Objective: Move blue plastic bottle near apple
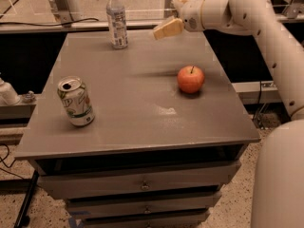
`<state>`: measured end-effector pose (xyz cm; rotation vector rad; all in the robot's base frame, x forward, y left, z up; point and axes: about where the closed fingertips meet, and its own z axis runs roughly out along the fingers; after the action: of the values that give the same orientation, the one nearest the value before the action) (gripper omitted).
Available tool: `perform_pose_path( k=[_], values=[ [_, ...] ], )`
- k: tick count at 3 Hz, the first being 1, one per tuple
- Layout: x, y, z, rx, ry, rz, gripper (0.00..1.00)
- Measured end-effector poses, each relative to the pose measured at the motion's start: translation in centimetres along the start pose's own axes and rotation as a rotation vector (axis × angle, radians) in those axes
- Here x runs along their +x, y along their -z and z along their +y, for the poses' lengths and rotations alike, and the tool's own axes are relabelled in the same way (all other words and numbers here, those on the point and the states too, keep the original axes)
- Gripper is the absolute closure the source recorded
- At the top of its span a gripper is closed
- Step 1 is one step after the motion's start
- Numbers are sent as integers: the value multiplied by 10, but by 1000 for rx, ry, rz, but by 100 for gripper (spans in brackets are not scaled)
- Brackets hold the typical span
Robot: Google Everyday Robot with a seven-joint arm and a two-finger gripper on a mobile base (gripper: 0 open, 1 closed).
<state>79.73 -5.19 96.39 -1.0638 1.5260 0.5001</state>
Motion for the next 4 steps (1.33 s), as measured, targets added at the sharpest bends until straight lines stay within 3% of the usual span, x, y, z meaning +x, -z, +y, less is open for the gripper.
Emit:
perform_pose_path(
  k=[1, 2, 3, 4],
  values=[
    [4, -41, -13, -21, -40, -53, 0],
    [1, -77, -14, -76, -60, -88, 0],
    [-13, -96, -2, -124, -48, -80, 0],
    [-21, -98, -1, -115, -29, -31, 0]
  ],
)
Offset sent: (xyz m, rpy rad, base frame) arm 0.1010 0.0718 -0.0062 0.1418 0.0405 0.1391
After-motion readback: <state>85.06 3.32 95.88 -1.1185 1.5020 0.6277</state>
